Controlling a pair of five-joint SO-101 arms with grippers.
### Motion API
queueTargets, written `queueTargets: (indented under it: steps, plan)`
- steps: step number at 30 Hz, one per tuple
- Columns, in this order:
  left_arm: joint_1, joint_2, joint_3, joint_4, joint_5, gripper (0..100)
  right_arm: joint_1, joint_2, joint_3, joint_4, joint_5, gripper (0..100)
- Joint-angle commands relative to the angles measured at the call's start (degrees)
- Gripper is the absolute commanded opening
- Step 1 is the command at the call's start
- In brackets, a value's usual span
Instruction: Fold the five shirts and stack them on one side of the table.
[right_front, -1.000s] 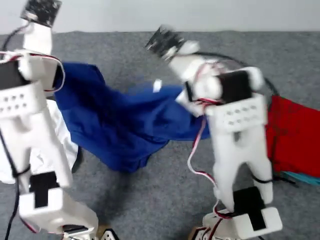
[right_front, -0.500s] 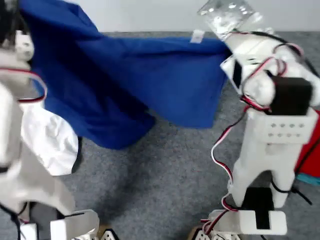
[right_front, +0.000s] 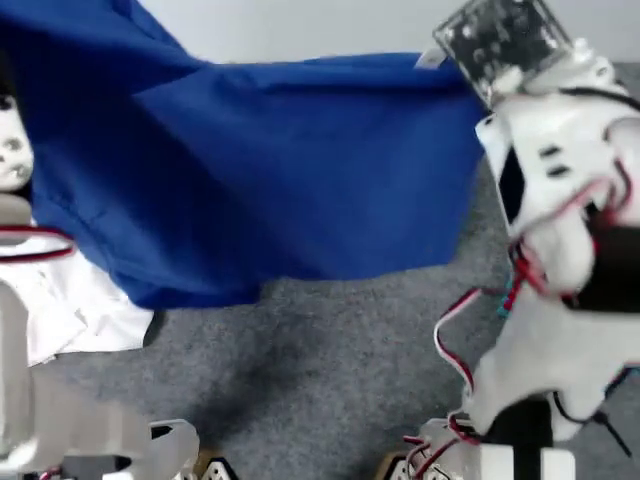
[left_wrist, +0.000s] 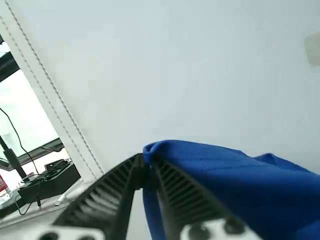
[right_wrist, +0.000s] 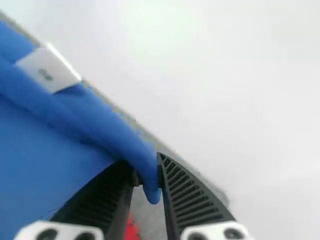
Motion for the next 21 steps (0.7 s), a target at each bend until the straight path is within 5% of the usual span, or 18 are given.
queueTargets:
  steps: [1, 12, 21]
  plan:
    - [0.09, -3.08, -1.54, 0.00, -0.18, 1, 0.13, -5.76, -3.25, 1.36, 0.62, 1.3]
    - [0.09, -11.69, -1.10, -1.41, -4.57, 2, 2.07, -19.21, -0.26, 9.10, 4.22, 1.3]
    - [1.14, -1.23, 13.32, -1.49, -10.20, 2, 1.63, -16.75, 32.18, 0.13, 4.57, 1.3]
